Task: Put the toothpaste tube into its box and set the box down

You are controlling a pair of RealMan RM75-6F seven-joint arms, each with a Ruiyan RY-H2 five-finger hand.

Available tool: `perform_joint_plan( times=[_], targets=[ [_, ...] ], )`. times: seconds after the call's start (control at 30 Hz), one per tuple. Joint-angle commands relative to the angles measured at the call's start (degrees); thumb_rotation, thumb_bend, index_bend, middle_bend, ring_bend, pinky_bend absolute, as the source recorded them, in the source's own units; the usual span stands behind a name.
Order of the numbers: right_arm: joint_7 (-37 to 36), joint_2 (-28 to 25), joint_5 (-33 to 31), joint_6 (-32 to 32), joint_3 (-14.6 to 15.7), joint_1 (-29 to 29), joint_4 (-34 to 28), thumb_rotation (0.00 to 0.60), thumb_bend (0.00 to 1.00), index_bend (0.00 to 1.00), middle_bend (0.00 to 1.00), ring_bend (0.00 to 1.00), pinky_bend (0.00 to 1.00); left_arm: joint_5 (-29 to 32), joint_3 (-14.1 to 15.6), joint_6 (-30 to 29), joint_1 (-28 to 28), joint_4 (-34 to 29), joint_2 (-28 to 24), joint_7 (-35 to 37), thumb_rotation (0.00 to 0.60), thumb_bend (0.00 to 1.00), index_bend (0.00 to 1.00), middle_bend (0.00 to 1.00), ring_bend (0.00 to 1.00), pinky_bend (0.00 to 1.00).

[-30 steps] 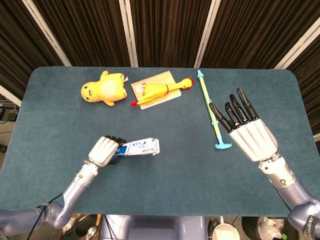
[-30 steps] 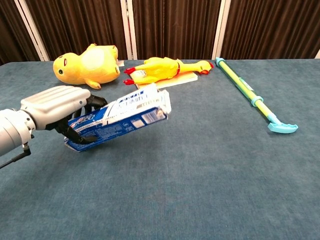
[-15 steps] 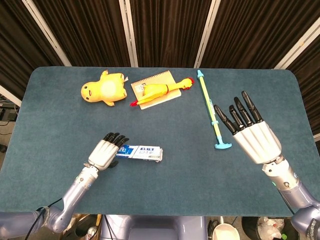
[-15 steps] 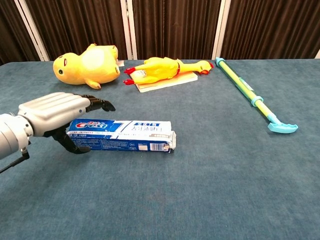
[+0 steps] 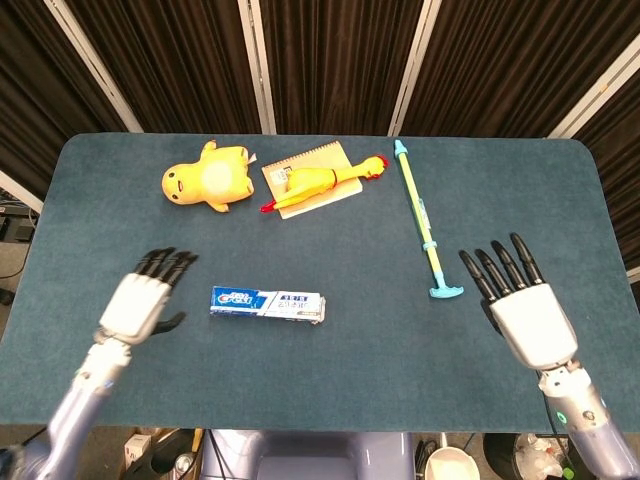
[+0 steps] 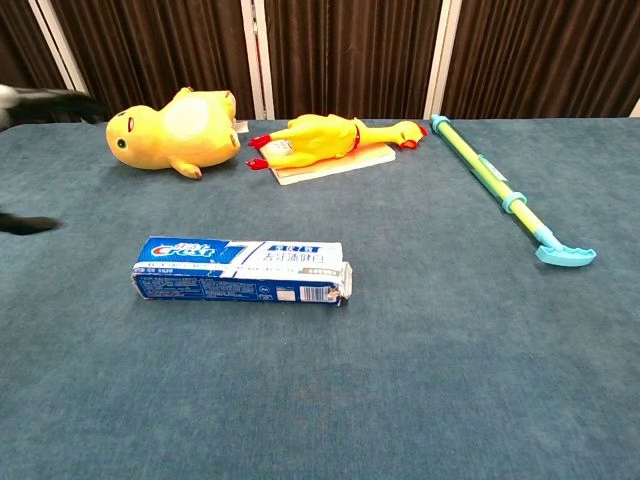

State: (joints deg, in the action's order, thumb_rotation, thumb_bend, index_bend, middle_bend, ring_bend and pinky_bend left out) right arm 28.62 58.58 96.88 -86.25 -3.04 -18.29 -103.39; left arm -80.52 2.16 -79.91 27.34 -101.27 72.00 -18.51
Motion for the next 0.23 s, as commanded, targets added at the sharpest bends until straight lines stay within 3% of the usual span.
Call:
perform_joint_plan(
  times=[0.03,0.23],
  targets=[
    [-3.17,-0.80,-8.09,1.71,4.62,5.89,-5.15,0.600,0.39,0.00,0.03,0.00,0.00,-4.40,4.27,-6.34,-6.00,-0.83,-4.37,4.73,0.600,0.25,0.07,0.07,0.08,0.08],
    [-10.07,0.73,-10.57,-2.06,6.56,11.33,-2.27,0.600,0.39,0.00,0.00,0.00,0.00,-9.04,8.26,-13.27,-12.71,4.69,-6.75,9.20,0.600,0.17,0.00,0.00,0.00,0.01]
  ],
)
